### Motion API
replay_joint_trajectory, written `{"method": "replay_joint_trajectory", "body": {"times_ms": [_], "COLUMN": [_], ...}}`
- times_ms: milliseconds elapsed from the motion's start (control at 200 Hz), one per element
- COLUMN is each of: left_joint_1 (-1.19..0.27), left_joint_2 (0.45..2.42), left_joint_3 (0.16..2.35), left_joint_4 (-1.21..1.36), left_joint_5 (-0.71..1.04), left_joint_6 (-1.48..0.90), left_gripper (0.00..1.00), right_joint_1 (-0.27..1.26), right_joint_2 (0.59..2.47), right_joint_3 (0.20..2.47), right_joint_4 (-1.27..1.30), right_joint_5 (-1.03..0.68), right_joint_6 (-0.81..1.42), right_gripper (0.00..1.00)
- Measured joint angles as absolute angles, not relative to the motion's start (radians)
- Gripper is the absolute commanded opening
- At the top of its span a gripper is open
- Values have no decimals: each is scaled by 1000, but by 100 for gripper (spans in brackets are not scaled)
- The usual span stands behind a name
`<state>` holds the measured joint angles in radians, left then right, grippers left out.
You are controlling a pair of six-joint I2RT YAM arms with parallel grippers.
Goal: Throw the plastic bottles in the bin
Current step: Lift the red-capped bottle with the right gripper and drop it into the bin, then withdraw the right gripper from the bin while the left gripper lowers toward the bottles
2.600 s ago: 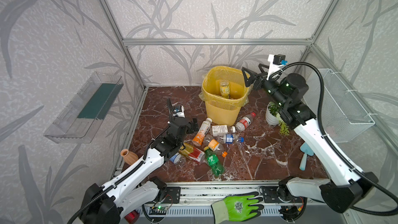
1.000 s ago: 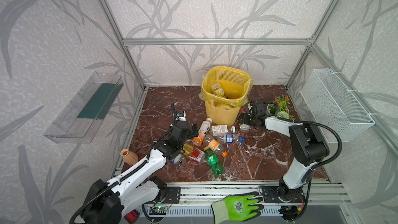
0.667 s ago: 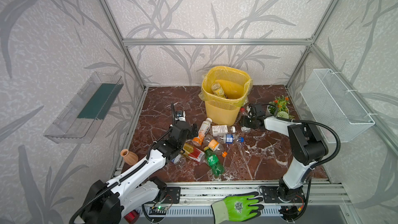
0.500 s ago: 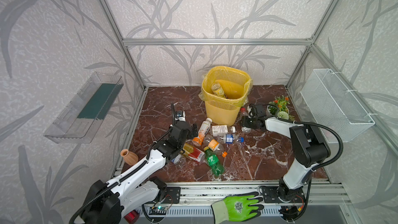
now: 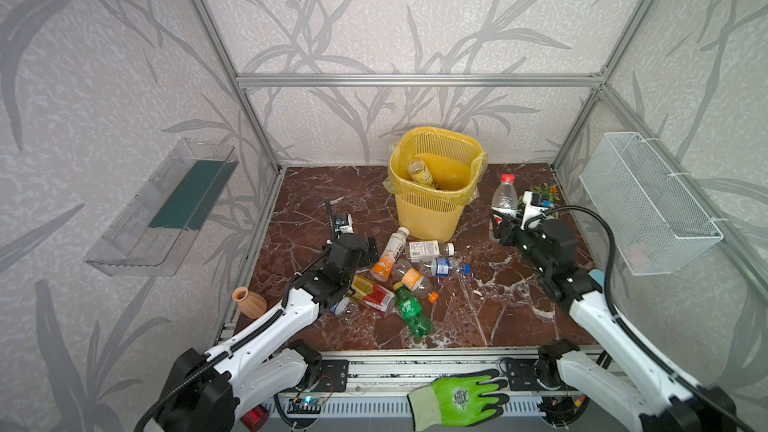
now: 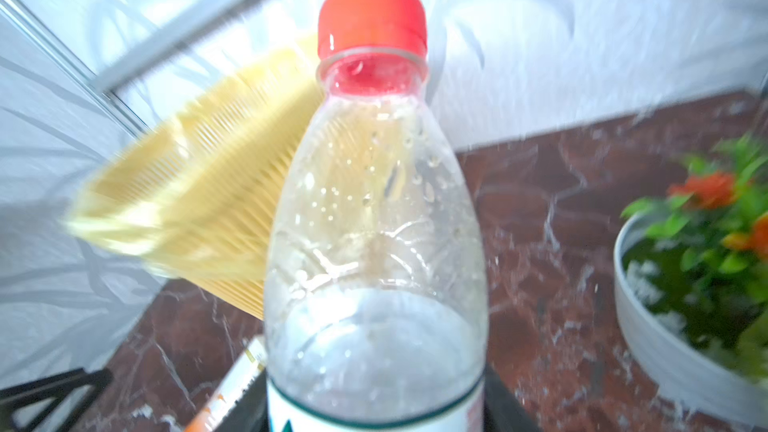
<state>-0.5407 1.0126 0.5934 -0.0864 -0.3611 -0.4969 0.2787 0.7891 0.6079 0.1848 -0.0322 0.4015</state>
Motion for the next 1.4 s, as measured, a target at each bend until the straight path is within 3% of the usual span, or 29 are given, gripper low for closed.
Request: {"method": "replay_joint_trajectory", "body": {"times_ms": [135, 275, 465, 625, 730, 865, 1005, 1179, 1399], "left_joint_1": [-524, -517, -516, -516, -516, -516, -516, -516, -548], "left_joint_2": [1000, 992, 975, 970, 958, 915, 887, 856, 821], "left_joint_3": [593, 593, 593, 593, 593, 593, 593, 594, 598], "left_joint_4": [-85, -86, -86, -105, -123, -133, -142, -191, -355], "left_joint_5": [-356, -345, -323, -312, -311, -311, -312, -315, -321], "left_joint_6": [-502, -516, -528, -531, -532, -532, -535, -583, -764], "left_gripper": [99, 99, 99, 99, 99, 99, 99, 99, 96], "right_joint_1": [279, 279, 348, 437, 452, 451, 450, 448, 406], "right_joint_2": [593, 651, 1012, 1425, 1511, 1455, 1263, 1046, 935], "right_joint_3": [650, 791, 1040, 1379, 1412, 1411, 1344, 1147, 838], "right_joint_4": [266, 365, 437, 246, 126, 42, 65, 122, 99], "right_joint_5": [-5, -39, -116, -153, -134, -78, -24, 35, 78], "right_joint_6": [365, 354, 368, 331, 299, 258, 229, 212, 242], "right_gripper": [55, 55, 57, 81, 89, 92, 94, 96, 98]}}
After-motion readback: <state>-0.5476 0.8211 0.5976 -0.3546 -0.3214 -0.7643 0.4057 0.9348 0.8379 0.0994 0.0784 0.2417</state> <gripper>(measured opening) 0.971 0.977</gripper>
